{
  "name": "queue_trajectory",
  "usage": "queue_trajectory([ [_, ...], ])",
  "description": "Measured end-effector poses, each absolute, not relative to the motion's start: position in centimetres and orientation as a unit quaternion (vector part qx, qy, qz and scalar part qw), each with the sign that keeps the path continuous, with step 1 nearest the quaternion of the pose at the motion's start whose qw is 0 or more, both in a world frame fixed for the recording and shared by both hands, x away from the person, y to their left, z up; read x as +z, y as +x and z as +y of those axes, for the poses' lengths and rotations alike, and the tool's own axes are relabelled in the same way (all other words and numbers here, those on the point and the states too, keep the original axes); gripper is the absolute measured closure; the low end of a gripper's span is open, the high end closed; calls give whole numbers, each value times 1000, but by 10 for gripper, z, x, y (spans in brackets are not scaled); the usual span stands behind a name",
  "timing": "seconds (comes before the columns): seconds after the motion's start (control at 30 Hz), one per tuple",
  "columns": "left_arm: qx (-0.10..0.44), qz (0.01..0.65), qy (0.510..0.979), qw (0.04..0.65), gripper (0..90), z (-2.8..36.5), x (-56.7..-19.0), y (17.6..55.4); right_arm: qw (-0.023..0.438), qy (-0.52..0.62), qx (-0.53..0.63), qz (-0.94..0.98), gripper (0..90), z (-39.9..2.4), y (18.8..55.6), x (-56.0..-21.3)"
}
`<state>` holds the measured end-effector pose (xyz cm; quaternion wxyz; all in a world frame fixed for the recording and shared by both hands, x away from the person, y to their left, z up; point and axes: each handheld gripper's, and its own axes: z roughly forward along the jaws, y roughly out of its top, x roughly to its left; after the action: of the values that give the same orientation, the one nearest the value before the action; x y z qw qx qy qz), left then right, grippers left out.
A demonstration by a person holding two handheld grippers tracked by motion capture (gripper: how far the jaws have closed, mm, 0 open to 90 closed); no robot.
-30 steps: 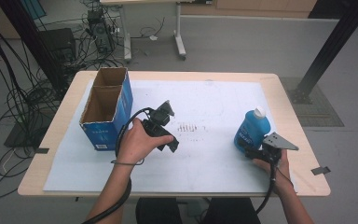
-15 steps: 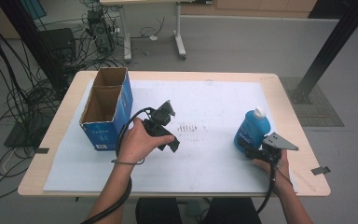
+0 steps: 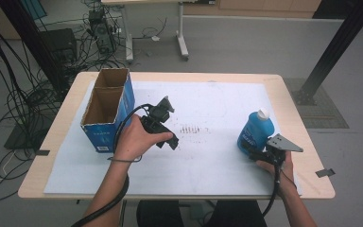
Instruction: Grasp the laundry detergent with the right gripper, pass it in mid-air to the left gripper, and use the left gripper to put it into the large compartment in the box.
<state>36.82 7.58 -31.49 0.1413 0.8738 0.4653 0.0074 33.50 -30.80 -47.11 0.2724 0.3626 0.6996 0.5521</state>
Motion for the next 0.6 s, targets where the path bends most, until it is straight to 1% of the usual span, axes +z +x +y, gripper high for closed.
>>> queue_trajectory([
  [0.33,10,439,887,144,102,79,-299,363,246,343,552,719,406,-310,339,-465],
  [0.47,17,418,897,145,102,80,-286,361,224,322,563,727,406,-306,339,-457],
  [0.6,11,395,907,147,104,80,-275,358,204,300,570,737,406,-305,339,-447],
])
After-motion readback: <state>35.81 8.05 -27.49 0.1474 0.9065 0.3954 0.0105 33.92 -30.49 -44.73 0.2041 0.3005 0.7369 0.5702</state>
